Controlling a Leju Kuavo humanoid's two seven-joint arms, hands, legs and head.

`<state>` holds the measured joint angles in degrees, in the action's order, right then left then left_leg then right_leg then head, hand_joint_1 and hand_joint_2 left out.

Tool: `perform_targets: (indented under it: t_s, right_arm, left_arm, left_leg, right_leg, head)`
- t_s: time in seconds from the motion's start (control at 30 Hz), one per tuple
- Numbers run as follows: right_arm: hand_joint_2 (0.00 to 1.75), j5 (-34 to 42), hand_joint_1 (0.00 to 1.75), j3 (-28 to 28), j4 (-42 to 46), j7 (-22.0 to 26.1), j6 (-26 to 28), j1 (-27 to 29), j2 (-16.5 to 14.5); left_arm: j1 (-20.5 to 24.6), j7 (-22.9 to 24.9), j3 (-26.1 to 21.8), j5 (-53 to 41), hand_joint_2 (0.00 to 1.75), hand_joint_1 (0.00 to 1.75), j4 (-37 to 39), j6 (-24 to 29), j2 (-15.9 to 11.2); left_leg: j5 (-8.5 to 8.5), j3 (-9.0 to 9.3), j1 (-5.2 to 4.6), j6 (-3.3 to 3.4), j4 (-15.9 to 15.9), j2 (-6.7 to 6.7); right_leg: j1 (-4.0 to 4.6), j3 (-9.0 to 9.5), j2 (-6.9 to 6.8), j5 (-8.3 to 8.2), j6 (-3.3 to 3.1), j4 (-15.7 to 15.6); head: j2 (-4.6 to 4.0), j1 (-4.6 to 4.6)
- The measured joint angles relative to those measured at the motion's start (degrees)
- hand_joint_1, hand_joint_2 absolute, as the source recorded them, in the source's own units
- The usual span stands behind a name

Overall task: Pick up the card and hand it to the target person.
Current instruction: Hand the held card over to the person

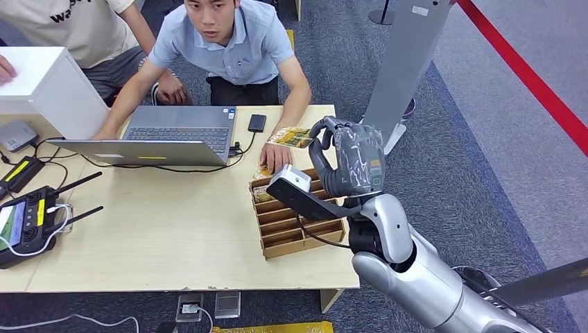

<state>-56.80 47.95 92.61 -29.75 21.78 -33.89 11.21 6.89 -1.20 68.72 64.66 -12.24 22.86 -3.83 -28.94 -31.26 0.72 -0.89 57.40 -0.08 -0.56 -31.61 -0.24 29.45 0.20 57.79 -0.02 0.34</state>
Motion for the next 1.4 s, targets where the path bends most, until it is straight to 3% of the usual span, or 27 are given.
perform_targets:
  t_s: [0.2, 1.17, 1.3, 1.4]
  right_arm:
    - [1.75, -1.3, 1.61, -0.5, -6.3, 0.8, 4.6, 0.0, -0.2]
    - [1.75, -2.1, 1.61, -0.9, -17.1, -0.2, 4.4, -0.6, -2.3]
    - [1.75, -2.3, 0.0, -0.9, -17.5, -0.3, 4.3, -0.6, -2.3]
    - [1.75, -2.4, 0.0, -0.9, -17.7, -0.4, 4.2, -0.6, -2.3]
  left_arm:
    - [0.5, 0.5, 0.0, -0.3, 1.75, 0.0, 0.0, 0.0, 0.3]
    - [0.7, 0.8, 0.0, -0.3, 1.75, 0.0, 0.0, 0.4, 0.6]
    - [0.7, 0.9, 0.0, -0.4, 1.75, 0.0, 0.0, 0.4, 0.6]
    - [0.7, 1.1, 0.1, -0.7, 0.44, 0.0, 0.0, 0.5, 0.6]
  left_leg:
    - [0.0, 0.0, 0.0, 0.0, 0.0, 0.0]
    - [0.0, -0.01, 0.0, 0.0, 0.0, 0.0]
    - [0.0, -0.01, 0.0, 0.0, 0.0, 0.0]
    - [0.0, -0.01, 0.0, 0.0, 0.0, 0.0]
  right_leg:
    - [0.0, -0.01, 0.0, 0.0, 0.0, 0.0]
    - [0.0, -0.02, 0.0, 0.0, 0.0, 0.0]
    - [0.0, -0.01, 0.0, 0.0, 0.0, 0.0]
    - [0.0, -0.01, 0.0, 0.0, 0.0, 0.0]
  head:
    - [0.0, -0.03]
    - [0.0, -0.04]
    - [0.0, -0.03]
    - [0.0, -0.04]
